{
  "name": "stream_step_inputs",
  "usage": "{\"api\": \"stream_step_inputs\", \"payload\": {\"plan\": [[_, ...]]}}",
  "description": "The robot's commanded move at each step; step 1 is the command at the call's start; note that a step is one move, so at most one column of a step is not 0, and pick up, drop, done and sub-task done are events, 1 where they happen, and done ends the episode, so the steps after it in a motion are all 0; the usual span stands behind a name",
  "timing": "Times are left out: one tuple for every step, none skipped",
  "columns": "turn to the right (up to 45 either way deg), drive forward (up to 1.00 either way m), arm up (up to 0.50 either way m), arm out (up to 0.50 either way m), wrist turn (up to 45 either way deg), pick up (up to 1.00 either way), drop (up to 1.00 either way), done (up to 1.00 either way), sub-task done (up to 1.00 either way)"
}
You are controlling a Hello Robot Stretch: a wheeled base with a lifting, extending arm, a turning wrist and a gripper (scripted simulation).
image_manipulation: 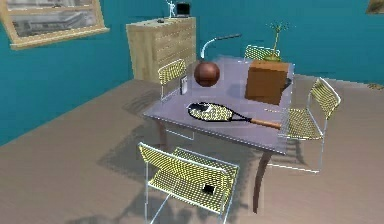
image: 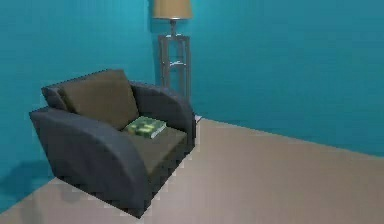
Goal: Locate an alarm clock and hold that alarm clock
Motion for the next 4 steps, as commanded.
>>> {"api": "stream_step_inputs", "payload": {"plan": [[0.0,0.4,0.0,0.0,0.0,0.0,0.0,0.0,0.0],[21.0,0.0,0.0,0.0,0.0,0.0,0.0,0.0,0.0],[0.0,0.45,0.0,0.0,0.0,0.0,0.0,0.0,0.0],[45.0,0.0,0.0,0.0,0.0,0.0,0.0,0.0,0.0]]}}
